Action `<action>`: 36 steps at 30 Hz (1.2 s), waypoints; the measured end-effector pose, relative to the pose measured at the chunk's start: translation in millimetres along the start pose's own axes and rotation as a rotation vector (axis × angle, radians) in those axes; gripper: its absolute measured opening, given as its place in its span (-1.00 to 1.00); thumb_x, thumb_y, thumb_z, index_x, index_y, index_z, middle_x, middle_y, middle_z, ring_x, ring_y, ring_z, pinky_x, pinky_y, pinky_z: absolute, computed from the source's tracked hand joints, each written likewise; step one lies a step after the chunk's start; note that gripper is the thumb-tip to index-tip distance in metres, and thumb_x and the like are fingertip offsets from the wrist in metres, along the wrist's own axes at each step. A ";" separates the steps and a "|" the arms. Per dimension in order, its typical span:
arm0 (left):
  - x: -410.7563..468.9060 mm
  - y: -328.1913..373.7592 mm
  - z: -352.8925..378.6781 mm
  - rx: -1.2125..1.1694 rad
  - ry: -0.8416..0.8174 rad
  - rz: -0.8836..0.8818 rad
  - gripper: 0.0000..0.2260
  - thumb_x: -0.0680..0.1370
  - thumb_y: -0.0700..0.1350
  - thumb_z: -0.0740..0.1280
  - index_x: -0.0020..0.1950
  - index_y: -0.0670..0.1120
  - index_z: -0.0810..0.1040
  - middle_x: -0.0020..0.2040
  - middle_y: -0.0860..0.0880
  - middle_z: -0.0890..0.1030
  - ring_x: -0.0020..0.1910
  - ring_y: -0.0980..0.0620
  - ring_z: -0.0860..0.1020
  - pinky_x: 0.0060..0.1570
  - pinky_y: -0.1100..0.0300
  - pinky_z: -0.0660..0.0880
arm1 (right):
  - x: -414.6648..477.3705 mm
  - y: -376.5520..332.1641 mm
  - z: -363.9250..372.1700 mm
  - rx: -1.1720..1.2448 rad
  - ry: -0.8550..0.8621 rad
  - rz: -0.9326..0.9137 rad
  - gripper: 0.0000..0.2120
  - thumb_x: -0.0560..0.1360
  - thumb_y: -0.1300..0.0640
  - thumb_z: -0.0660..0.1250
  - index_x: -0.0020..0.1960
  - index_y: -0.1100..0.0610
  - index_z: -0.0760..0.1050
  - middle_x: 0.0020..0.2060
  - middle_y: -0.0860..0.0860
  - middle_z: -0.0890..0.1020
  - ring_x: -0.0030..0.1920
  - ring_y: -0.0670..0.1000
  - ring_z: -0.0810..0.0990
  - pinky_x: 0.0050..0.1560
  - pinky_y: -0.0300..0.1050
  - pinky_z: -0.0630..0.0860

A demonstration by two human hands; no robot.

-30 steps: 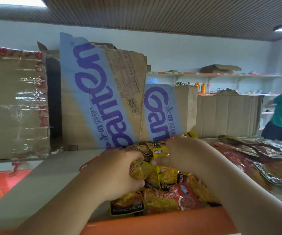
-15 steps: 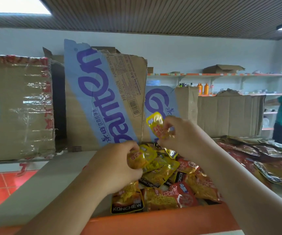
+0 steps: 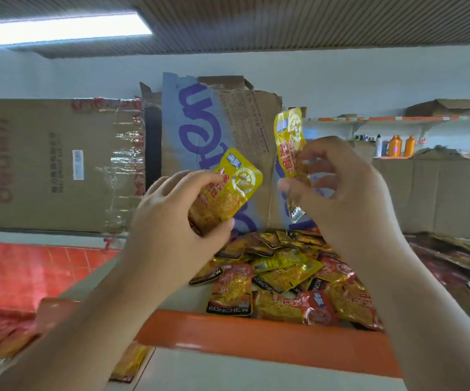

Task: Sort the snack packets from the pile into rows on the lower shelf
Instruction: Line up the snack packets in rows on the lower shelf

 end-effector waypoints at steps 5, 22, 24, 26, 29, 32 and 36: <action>-19.4 -23.0 -59.6 0.055 0.032 -0.097 -0.53 0.37 0.12 0.53 0.26 0.14 0.57 0.10 0.32 0.54 0.09 0.20 0.54 0.15 0.40 0.40 | -15.4 -34.4 51.2 0.184 -0.067 -0.064 -0.71 0.38 -0.25 0.44 0.04 -0.23 0.47 0.00 -0.34 0.59 0.00 -0.20 0.62 -0.09 -0.29 0.55; -147.9 -217.0 -281.7 0.229 0.078 -0.439 -0.52 0.38 0.20 0.45 0.29 0.30 0.50 0.14 0.28 0.58 0.15 0.22 0.54 0.00 0.54 0.33 | -88.5 -219.5 323.7 0.458 -0.349 -0.174 -0.70 0.40 -0.20 0.43 0.05 -0.11 0.51 0.01 -0.17 0.59 0.02 -0.08 0.59 -0.01 -0.16 0.52; -166.5 -247.3 -286.8 0.203 0.029 -0.475 -0.50 0.37 0.22 0.43 0.31 0.31 0.48 0.13 0.33 0.55 0.17 0.29 0.51 0.02 0.52 0.35 | -103.6 -224.5 357.5 0.429 -0.379 -0.120 -0.72 0.41 -0.17 0.46 0.05 -0.12 0.50 0.01 -0.17 0.60 0.01 -0.09 0.59 -0.02 -0.17 0.53; -182.7 -274.0 -286.4 0.176 -0.033 -0.498 -0.48 0.37 0.21 0.44 0.33 0.28 0.48 0.16 0.33 0.55 0.16 0.30 0.50 0.09 0.39 0.42 | -119.0 -225.2 384.4 0.391 -0.393 -0.065 -0.73 0.42 -0.16 0.49 0.03 -0.18 0.48 -0.03 -0.17 0.60 -0.05 -0.12 0.58 -0.11 -0.30 0.50; -204.3 -309.0 -286.2 0.151 -0.096 -0.534 -0.47 0.38 0.19 0.48 0.34 0.26 0.48 0.20 0.27 0.56 0.15 0.21 0.52 0.08 0.27 0.43 | -141.3 -222.1 413.2 0.374 -0.377 0.025 -0.73 0.40 -0.15 0.50 0.01 -0.23 0.46 -0.03 -0.23 0.56 -0.09 -0.17 0.56 -0.15 -0.43 0.45; -224.6 -338.2 -279.9 0.138 -0.148 -0.567 -0.43 0.40 0.18 0.55 0.37 0.29 0.44 0.19 0.27 0.54 0.14 0.18 0.50 0.06 0.22 0.44 | -165.8 -208.7 436.5 0.332 -0.396 0.104 -0.67 0.43 -0.03 0.56 0.01 -0.27 0.45 0.00 -0.30 0.53 -0.09 -0.20 0.56 -0.19 -0.46 0.44; -250.8 -373.4 -259.9 0.114 -0.198 -0.599 -0.39 0.37 0.29 0.45 0.40 0.32 0.37 0.09 0.29 0.46 0.11 0.19 0.40 0.02 0.28 0.40 | -200.5 -177.2 467.0 0.235 -0.443 0.197 -0.66 0.42 -0.01 0.57 0.02 -0.23 0.45 -0.02 -0.30 0.52 -0.14 -0.15 0.58 -0.27 -0.34 0.50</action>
Point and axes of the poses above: each hand's wrist, its own x-axis towards the middle knuckle, its own z-axis out of the palm, y = z × x, the point moved 9 cm from there along x, towards the middle knuckle
